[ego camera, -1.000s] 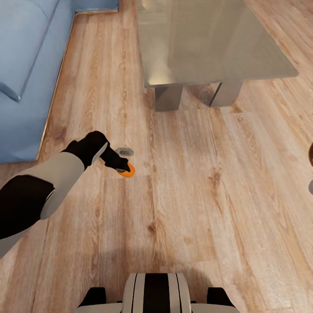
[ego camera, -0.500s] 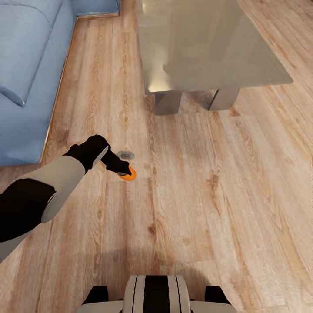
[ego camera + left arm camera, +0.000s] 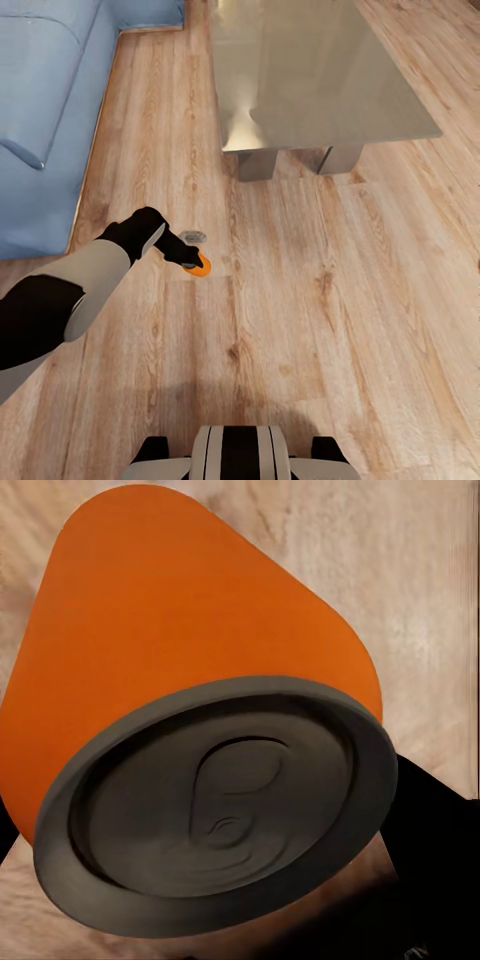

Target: Put the three can of soda from the living room inside the tash can in the kitchen.

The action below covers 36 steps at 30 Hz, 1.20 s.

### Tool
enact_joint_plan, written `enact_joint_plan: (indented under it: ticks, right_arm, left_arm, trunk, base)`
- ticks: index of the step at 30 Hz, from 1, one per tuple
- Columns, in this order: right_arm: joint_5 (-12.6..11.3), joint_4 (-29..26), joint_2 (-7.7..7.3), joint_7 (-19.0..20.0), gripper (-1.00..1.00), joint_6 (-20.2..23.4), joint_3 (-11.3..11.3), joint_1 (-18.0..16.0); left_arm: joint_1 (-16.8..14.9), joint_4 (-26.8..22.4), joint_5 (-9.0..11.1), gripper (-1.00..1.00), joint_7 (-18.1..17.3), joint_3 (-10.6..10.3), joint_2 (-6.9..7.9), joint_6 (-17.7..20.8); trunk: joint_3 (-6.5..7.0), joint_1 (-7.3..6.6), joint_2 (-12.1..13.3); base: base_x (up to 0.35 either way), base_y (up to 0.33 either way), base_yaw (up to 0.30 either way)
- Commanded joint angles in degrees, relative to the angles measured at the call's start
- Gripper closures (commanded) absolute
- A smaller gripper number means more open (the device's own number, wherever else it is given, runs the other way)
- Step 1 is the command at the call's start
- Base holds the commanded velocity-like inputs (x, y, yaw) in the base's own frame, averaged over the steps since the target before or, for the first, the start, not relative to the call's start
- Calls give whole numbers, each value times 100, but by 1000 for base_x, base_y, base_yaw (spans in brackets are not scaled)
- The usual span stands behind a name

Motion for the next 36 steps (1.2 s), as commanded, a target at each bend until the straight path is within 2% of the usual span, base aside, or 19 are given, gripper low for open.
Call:
enact_joint_plan:
  ticks: [1, 8, 11, 13, 15, 18, 20, 21, 22, 24, 27, 29, 32, 34, 36]
  right_arm:
    - [-8, 1, -13, 24, 100, -39, -63, -1]
    - [-18, 10, -109, 24, 100, -363, -607, -1]
    - [-11, 11, -134, 24, 100, -566, -1028, 2]
    - [-9, 11, -181, 24, 100, -623, -1191, 11]
    - [-19, 36, -252, 24, 100, -661, -1307, 72]
    - [-197, 139, -262, 24, 100, -666, -1461, 226]
    - [-340, 237, -238, 24, 100, -645, -1773, 304]
    - [-360, 273, -221, 24, 100, -636, -1847, 322]
    - [-394, 339, -166, 24, 100, -613, -1958, 358]
    - [-420, 385, -94, 24, 100, -596, -2030, 387]
    - [-458, 435, 129, 24, 100, -566, -2110, 420]
    - [-477, 453, 419, 24, 100, -444, -2198, 438]
    - [-491, 477, 688, 24, 100, -314, -2375, 556]
    - [-703, 505, 886, 24, 100, -255, -2464, 766]
    - [-913, 527, 941, 24, 100, -230, -2481, 869]
  left_arm:
    - [1, -21, -3, 100, 11, 11, 1, 0]
    - [70, -164, -11, 100, 46, 34, 5, -2]
    - [383, -442, -14, 100, 134, 40, 2, -62]
    - [554, -674, -19, 100, 244, 41, 6, -86]
    - [869, -953, -17, 100, 406, 50, 8, -103]
    - [1278, -1241, -19, 100, 514, 289, 17, -117]
    - [1389, -1351, -24, 100, 551, 469, 18, -122]
    - [1404, -1373, -23, 100, 569, 494, 18, -122]
    - [1429, -1434, -24, 100, 618, 531, 20, -109]
    - [1448, -1521, -34, 100, 662, 557, 24, -81]
    - [1500, -1722, -33, 100, 708, 588, 90, 112]
    - [1569, -1954, -28, 100, 723, 598, 198, 199]
    - [1624, -2100, -34, 100, 736, 602, 225, 199]
    - [1648, -2160, -46, 100, 756, 602, 216, 199]
    - [1656, -2173, -42, 100, 772, 603, 211, 199]
  trunk:
    - [19, -22, 42]
    - [144, -176, 322]
    - [198, -242, 443]
    - [234, -286, 523]
    - [270, -330, 603]
    - [324, -396, 723]
    - [360, -440, 804]
    - [378, -462, 844]
    - [396, -484, 884]
    - [431, -528, 964]
    - [485, -594, 1084]
    - [521, -637, 1165]
    - [575, -703, 1285]
    - [611, -747, 1365]
    - [647, -791, 1445]
  base:
    - [0, 0, 0]
    - [0, 0, 0]
    - [0, 0, 0]
    - [0, 0, 0]
    - [0, 0, 0]
    - [0, 0, 0]
    - [0, 0, 0]
    - [0, 0, 0]
    - [0, 0, 0]
    - [0, 0, 0]
    - [0, 0, 0]
    - [0, 0, 0]
    - [0, 0, 0]
    - [0, 0, 0]
    - [0, 0, 0]
